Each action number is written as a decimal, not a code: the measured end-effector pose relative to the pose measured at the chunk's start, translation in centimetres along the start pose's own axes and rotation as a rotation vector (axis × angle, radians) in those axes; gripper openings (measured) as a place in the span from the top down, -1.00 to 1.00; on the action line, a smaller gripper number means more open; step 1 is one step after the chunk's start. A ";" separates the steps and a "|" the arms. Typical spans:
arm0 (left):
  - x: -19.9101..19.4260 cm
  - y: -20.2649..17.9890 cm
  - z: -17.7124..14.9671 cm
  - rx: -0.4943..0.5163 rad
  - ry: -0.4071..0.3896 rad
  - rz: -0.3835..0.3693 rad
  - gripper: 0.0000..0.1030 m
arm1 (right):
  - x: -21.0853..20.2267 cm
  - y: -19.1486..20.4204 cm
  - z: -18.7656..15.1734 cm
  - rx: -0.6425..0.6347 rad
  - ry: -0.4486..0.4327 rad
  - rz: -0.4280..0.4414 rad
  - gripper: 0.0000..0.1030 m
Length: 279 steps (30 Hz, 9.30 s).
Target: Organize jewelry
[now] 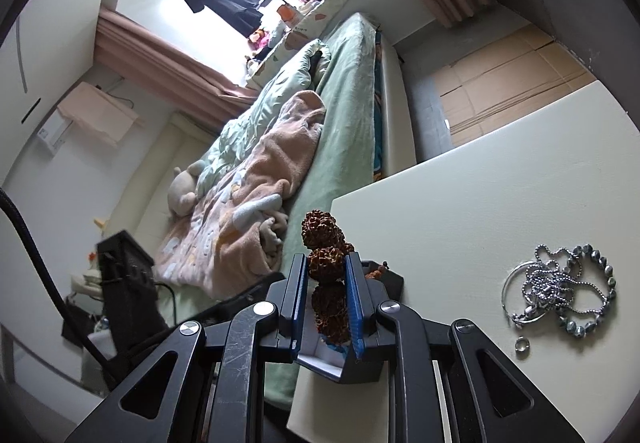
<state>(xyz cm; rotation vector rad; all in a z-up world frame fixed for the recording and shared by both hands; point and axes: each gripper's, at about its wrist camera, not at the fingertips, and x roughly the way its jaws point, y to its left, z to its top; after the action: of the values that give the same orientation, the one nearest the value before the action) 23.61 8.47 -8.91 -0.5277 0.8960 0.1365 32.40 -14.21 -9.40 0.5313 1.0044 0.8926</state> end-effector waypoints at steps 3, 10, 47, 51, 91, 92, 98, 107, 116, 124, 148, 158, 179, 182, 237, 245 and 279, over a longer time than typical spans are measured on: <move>-0.2 0.8 -0.4 -0.014 -0.001 0.007 0.02 | 0.4 0.5 -0.1 -0.008 0.007 0.017 0.61; -2.8 2.5 -0.7 -0.046 -0.060 -0.003 -0.20 | 1.9 1.6 -0.6 -0.028 0.046 0.076 0.61; -3.5 -1.7 -1.9 0.026 -0.048 -0.062 -0.20 | -2.8 -4.2 -0.4 0.056 0.084 -0.090 -0.36; -2.6 -3.5 -2.3 0.060 -0.031 -0.072 -0.20 | -4.2 -5.8 -0.4 0.086 0.075 -0.125 -0.36; 12.2 -16.5 -6.8 0.306 0.263 -0.096 0.06 | -12.3 -14.7 0.4 0.376 -0.085 -0.243 -0.36; 12.4 -16.4 -6.8 0.307 0.266 -0.091 0.06 | -12.3 -14.7 0.4 0.377 -0.087 -0.242 -0.36; 13.8 -16.0 -6.7 0.296 0.273 -0.069 0.10 | -12.2 -14.8 0.5 0.380 -0.085 -0.236 -0.36; 13.1 -15.9 -5.9 0.322 0.257 -0.067 0.76 | -11.9 -14.7 0.5 0.376 -0.075 -0.231 -0.36; 8.9 -17.1 -4.7 0.340 0.176 -0.139 0.76 | -11.1 -14.8 0.6 0.377 -0.056 -0.243 -0.36; 3.6 -18.0 -2.9 0.348 0.066 -0.182 0.76 | -10.3 -15.0 0.4 0.373 -0.036 -0.261 -0.36; -5.7 -16.5 1.9 0.340 -0.115 -0.144 1.00 | -3.0 -13.0 -0.5 0.055 0.157 -0.621 0.69; 1.6 -14.1 -2.7 0.304 0.119 -0.071 0.09 | -5.5 -13.3 -0.4 0.041 0.112 -0.598 0.80; 8.9 -13.0 -7.9 0.558 0.252 0.183 -0.04 | -9.2 -12.8 0.6 0.095 0.025 -0.502 0.80; 9.8 -13.0 -8.6 0.629 0.271 0.233 -0.03 | -9.1 -12.4 0.8 0.085 0.024 -0.497 0.80; 9.1 -13.3 -4.0 0.729 0.367 0.085 0.76 | -9.7 -10.9 0.9 0.059 -0.010 -0.372 0.80; 2.7 -13.9 -1.2 0.662 0.173 0.058 0.78 | -9.6 -9.0 1.1 0.033 -0.043 -0.302 0.80; -21.1 -16.2 8.8 0.639 -0.375 0.141 0.91 | -8.1 -3.1 1.5 -0.063 -0.155 -0.046 0.80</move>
<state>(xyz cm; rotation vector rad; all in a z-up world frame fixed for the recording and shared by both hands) 21.98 0.95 18.05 0.1572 0.5624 0.0668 32.97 -22.64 -7.00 0.5140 0.8419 0.8265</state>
